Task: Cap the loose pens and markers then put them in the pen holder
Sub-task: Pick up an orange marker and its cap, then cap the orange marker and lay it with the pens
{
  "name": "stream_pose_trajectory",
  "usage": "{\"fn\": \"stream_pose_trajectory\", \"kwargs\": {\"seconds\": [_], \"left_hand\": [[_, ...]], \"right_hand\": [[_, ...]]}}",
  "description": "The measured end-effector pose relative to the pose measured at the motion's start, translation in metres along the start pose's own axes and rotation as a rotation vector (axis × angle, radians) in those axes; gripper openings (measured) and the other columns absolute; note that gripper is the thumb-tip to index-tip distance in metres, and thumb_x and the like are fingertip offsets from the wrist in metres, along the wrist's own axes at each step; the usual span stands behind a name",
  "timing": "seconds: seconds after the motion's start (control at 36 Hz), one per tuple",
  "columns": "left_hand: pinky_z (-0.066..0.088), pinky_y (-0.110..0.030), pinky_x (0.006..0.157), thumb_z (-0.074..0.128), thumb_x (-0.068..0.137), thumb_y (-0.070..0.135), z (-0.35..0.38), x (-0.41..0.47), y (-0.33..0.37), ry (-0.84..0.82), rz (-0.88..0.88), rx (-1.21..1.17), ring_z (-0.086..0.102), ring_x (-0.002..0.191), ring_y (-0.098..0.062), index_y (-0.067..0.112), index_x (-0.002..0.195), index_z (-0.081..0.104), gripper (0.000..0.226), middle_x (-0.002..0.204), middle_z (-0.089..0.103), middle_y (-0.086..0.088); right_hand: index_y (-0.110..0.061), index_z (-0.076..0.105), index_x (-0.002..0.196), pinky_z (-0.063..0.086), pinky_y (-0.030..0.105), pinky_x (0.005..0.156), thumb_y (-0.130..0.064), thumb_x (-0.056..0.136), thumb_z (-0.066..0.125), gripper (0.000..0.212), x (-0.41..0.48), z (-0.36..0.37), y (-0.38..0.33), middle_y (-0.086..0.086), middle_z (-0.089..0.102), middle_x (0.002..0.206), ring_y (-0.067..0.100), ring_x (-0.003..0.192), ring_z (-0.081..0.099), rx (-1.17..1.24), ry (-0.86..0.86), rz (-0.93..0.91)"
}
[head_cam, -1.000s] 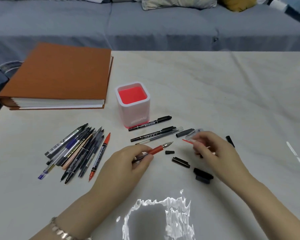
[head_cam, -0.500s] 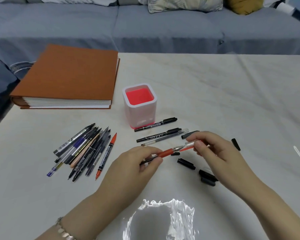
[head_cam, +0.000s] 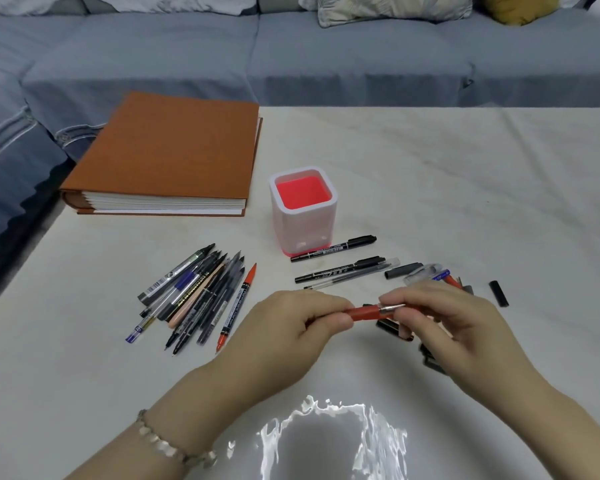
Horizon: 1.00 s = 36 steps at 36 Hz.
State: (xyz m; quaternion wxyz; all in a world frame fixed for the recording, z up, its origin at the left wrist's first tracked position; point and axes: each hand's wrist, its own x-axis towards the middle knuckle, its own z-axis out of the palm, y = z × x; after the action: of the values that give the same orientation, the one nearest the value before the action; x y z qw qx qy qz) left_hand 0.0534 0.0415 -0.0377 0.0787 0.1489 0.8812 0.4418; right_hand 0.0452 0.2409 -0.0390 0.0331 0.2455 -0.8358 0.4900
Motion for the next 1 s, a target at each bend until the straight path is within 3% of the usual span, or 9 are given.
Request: {"fn": "stream_pose_trajectory", "kwargs": {"seconds": [0.08, 0.17, 0.25, 0.31, 0.39, 0.56, 0.78, 0.86, 1.0], "left_hand": [[0.034, -0.025, 0.056, 0.053, 0.083, 0.034, -0.009, 0.004, 0.001, -0.178, -0.18, -0.188, 0.04, 0.053, -0.009, 0.02, 0.071, 0.067, 0.022, 0.051, 0.048, 0.011], [0.036, -0.023, 0.054, 0.054, 0.088, 0.031, -0.01, 0.001, -0.002, -0.277, -0.264, -0.042, 0.041, 0.048, -0.004, 0.028, 0.061, 0.061, 0.028, 0.053, 0.056, 0.015], [0.048, -0.03, 0.071, 0.049, 0.089, 0.039, -0.007, -0.002, -0.01, -0.152, -0.298, 0.109, 0.057, 0.07, -0.01, 0.025, 0.081, 0.067, 0.024, 0.082, 0.067, 0.004], [0.047, -0.035, 0.082, 0.042, 0.092, 0.039, -0.009, -0.002, -0.026, 0.03, -0.317, 0.344, 0.058, 0.089, -0.017, 0.018, 0.097, 0.065, 0.031, 0.098, 0.062, 0.0], [0.045, -0.035, 0.081, 0.043, 0.093, 0.029, -0.015, -0.003, -0.054, 0.206, -0.369, 0.536, 0.055, 0.101, -0.024, 0.013, 0.107, 0.06, 0.027, 0.107, 0.056, -0.005], [0.043, -0.035, 0.074, 0.047, 0.09, 0.024, -0.014, -0.002, -0.074, 0.156, -0.442, 0.681, 0.054, 0.099, -0.027, 0.011, 0.109, 0.054, 0.023, 0.105, 0.056, -0.008], [0.044, -0.035, 0.064, 0.046, 0.086, 0.013, -0.01, 0.004, -0.072, 0.166, -0.479, 0.587, 0.056, 0.081, -0.03, 0.006, 0.094, 0.051, 0.011, 0.093, 0.054, -0.011], [0.044, -0.035, 0.063, 0.044, 0.087, 0.012, -0.009, 0.001, -0.066, 0.215, -0.452, 0.511, 0.053, 0.076, -0.031, 0.006, 0.09, 0.05, 0.01, 0.091, 0.045, -0.008], [0.034, -0.029, 0.069, 0.043, 0.09, 0.011, -0.004, 0.0, -0.051, 0.211, -0.368, 0.332, 0.053, 0.084, -0.023, 0.011, 0.115, 0.052, 0.027, 0.101, 0.041, -0.001]], "right_hand": [[-0.035, 0.061, 0.097, 0.042, 0.008, 0.066, -0.041, 0.082, 0.047, 0.022, 0.003, -0.006, -0.001, -0.016, 0.062, 0.075, -0.004, 0.072, 0.056, -0.178, -0.16, -0.021], [-0.034, 0.059, 0.095, 0.051, 0.024, 0.053, -0.045, 0.082, 0.042, 0.025, 0.001, 0.002, 0.001, -0.016, 0.063, 0.068, 0.001, 0.066, 0.054, -0.493, -0.269, -0.064], [-0.031, 0.064, 0.085, 0.051, 0.032, 0.045, -0.033, 0.08, 0.05, 0.015, 0.0, 0.008, 0.005, -0.012, 0.063, 0.063, 0.011, 0.062, 0.057, -0.583, -0.249, -0.05], [-0.027, 0.067, 0.082, 0.05, 0.033, 0.054, -0.027, 0.078, 0.053, 0.014, 0.002, 0.005, 0.013, -0.008, 0.065, 0.065, 0.019, 0.068, 0.058, -0.576, -0.208, 0.001], [-0.021, 0.069, 0.084, 0.044, 0.035, 0.068, -0.02, 0.084, 0.054, 0.015, 0.011, -0.002, 0.035, -0.003, 0.067, 0.075, 0.024, 0.079, 0.053, -0.594, -0.095, 0.087], [-0.013, 0.068, 0.096, 0.035, 0.03, 0.074, -0.013, 0.088, 0.056, 0.015, 0.048, 0.005, 0.06, 0.004, 0.067, 0.085, 0.019, 0.083, 0.039, -0.579, 0.091, 0.163], [-0.013, 0.059, 0.117, 0.033, 0.031, 0.091, -0.01, 0.086, 0.056, 0.031, 0.064, 0.016, 0.077, 0.008, 0.06, 0.118, 0.027, 0.109, 0.046, -0.59, -0.037, 0.296], [-0.014, 0.064, 0.109, 0.038, 0.037, 0.088, -0.012, 0.085, 0.056, 0.026, 0.044, 0.001, 0.078, 0.007, 0.064, 0.107, 0.028, 0.105, 0.051, -0.659, 0.049, 0.385], [-0.019, 0.07, 0.087, 0.042, 0.037, 0.075, -0.026, 0.083, 0.057, 0.015, 0.011, -0.027, 0.079, 0.002, 0.062, 0.074, 0.03, 0.085, 0.056, -0.696, 0.098, 0.6]]}}
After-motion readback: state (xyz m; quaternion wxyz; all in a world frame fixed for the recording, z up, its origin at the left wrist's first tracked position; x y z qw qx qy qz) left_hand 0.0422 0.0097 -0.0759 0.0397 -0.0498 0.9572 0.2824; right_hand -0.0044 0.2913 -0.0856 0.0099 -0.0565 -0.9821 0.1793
